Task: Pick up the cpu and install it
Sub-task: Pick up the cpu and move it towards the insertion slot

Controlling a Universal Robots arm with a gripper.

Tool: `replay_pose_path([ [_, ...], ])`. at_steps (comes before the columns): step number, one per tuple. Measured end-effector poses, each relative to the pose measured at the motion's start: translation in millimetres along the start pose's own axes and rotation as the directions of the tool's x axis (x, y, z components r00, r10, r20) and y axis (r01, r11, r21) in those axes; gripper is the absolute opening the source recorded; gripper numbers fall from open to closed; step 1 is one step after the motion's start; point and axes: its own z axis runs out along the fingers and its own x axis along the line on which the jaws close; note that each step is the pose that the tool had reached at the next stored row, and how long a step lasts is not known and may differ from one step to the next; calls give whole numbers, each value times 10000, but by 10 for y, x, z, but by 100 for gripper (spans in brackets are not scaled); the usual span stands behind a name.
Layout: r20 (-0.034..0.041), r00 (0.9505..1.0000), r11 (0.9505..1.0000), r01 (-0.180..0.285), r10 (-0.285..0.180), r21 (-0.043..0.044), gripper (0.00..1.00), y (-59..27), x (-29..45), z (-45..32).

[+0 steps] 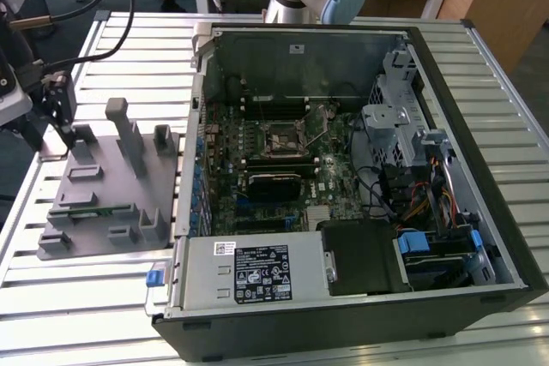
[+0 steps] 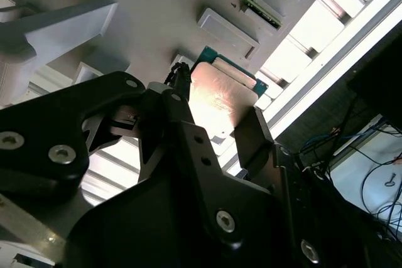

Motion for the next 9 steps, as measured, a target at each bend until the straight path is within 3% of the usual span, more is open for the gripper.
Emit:
replay_pose_path([
  [9, 2, 10000, 10000, 0, 0, 0, 53, 1, -1, -37],
])
